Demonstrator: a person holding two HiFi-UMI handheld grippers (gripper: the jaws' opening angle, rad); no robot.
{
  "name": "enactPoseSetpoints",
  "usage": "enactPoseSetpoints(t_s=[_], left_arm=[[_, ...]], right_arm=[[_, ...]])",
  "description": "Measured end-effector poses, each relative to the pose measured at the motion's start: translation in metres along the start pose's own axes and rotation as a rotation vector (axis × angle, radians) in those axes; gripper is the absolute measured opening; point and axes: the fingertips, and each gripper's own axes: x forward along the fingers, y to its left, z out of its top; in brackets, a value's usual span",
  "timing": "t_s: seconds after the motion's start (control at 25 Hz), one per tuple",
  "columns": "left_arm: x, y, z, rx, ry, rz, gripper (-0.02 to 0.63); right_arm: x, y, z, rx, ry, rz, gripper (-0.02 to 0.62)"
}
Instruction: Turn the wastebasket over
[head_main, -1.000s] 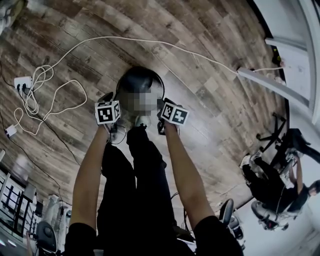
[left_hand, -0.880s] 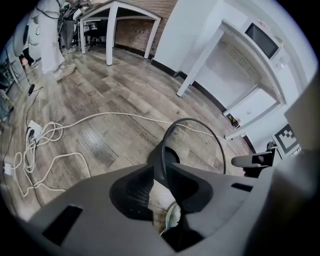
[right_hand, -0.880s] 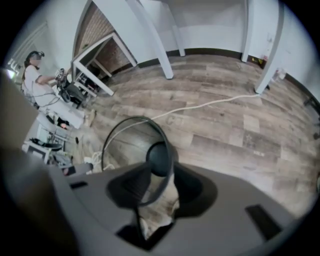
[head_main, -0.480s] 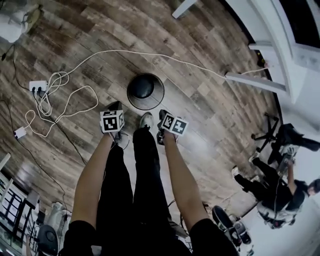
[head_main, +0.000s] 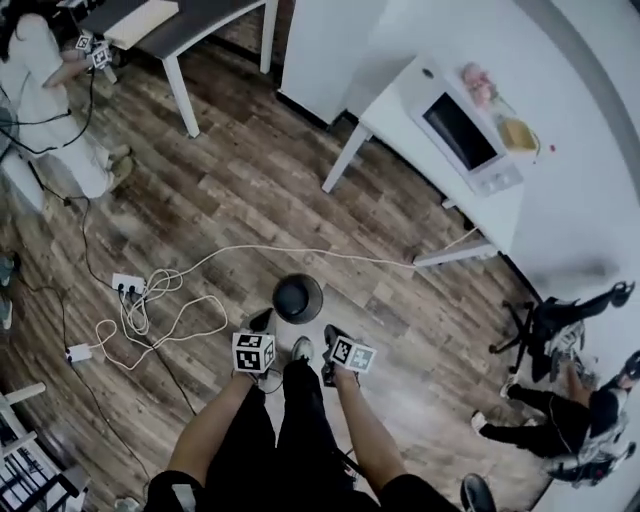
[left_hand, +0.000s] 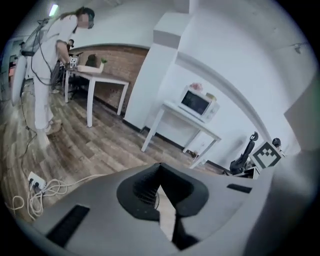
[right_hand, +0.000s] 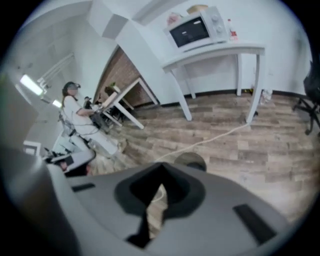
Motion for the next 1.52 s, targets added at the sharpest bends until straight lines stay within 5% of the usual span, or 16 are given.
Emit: enactPoseSetpoints(t_s=[0.24, 0.48, 0.68, 0.92, 1.52], left_arm=[[-0.1, -0.064, 0.131, 0.171, -0.238, -0.065, 0.032], [-0.2, -0.127, 0.203, 0.318, -0.457, -0.073, 0.034], [-0.234, -0.16, 0.213, 0.385, -0.526, -0.076, 0.034], [-0.254, -0.163, 0.209, 0.346, -0.554, -0.071, 0.034], [-0.246, -0.161, 0.217, 0.389, -0.56, -0.063, 0.034]], right_arm=[[-0.107, 0.087, 0.089, -0.166, -0.25, 0.051, 0.032], [-0.206, 0.148, 0.127, -0.241, -0.472, 0.111, 0.032], [-0.261, 0.175, 0.136, -0.266, -0.58, 0.16, 0.032], [-0.297, 0.199, 0.125, -0.367, -0.663, 0.16, 0.032], [-0.296, 0.21, 0.097, -0.357, -0.617, 0.22, 0.032]])
